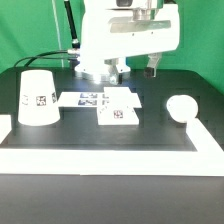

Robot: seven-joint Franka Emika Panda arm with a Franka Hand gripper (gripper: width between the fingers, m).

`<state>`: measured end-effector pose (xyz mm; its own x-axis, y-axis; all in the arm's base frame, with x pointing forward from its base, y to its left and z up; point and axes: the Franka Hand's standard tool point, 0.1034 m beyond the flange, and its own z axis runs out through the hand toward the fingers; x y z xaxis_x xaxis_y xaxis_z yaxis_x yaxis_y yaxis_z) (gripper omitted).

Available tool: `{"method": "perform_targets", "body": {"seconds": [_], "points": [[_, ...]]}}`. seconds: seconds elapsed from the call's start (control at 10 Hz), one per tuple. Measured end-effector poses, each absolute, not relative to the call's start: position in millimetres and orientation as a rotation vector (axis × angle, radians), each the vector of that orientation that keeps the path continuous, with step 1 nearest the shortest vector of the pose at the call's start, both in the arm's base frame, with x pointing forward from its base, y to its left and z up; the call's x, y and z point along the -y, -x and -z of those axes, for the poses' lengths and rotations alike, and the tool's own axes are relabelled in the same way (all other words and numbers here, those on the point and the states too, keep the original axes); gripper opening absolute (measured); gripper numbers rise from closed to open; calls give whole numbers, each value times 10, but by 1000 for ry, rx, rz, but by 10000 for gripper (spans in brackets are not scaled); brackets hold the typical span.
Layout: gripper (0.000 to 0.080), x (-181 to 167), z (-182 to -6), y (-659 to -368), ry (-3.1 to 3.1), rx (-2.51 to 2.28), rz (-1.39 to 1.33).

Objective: Assemble lamp

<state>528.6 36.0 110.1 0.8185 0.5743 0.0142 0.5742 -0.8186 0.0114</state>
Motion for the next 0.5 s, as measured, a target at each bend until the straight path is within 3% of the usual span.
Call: {"method": "perform_targets", "body": {"seconds": [0.5], "points": [[699, -342, -1067, -5195, -3127, -368, -13]]}}
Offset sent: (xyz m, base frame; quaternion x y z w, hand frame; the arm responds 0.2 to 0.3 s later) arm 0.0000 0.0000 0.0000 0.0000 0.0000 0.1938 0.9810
